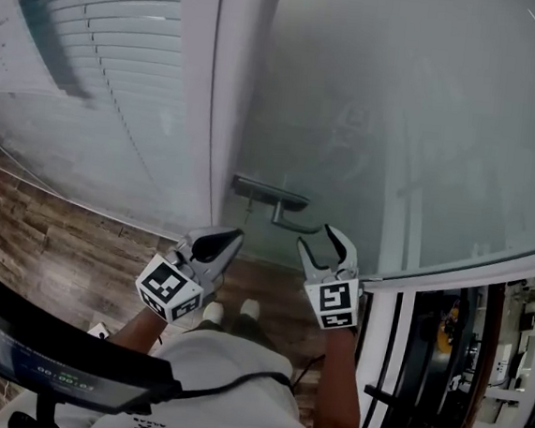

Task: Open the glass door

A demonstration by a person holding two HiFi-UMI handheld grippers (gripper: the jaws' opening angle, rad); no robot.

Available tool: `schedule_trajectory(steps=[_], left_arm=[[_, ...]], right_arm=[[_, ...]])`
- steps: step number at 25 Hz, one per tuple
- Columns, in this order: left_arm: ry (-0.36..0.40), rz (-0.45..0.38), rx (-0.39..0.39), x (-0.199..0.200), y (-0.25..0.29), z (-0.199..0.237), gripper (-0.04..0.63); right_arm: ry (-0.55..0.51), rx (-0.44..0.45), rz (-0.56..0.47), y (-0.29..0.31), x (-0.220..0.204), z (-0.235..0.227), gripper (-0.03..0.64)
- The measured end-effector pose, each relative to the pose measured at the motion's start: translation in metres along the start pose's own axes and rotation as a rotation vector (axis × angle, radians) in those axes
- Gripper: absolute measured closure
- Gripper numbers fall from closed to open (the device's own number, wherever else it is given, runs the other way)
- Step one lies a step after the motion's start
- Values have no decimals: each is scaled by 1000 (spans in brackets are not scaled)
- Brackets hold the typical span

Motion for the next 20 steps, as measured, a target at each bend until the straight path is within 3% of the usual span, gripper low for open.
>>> schedule_trajectory(steps=[2, 6, 9, 11, 12, 20], left_arm=[[-6, -1, 5, 0, 1, 1, 589], [-6, 6, 30, -4, 8, 0, 589], [-6, 16, 50, -8, 13, -1, 589], [-5, 18, 58, -8, 16, -2, 589], [-5, 18, 62, -8, 18, -2, 589], [-8, 3, 97, -5, 23, 1, 589]], right_arm=[[-78, 32, 48, 10, -11, 4, 352], [-248, 52, 117, 27, -25, 12, 337], [-374, 32, 132, 40, -26, 15, 347], [-424, 3, 126, 46, -28, 16, 399], [-428, -14, 114, 47, -28, 15, 434], [-236, -24, 22, 49, -30, 14, 420]])
Point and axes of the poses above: the fingertips, and each gripper's own axes: y forward along the fingers, z to its left, x out of its top, the point moved 2 cm from there along -y, backward along the fingers, and after that the axes turned 4 degrees about -y, right-handed, at the moved point
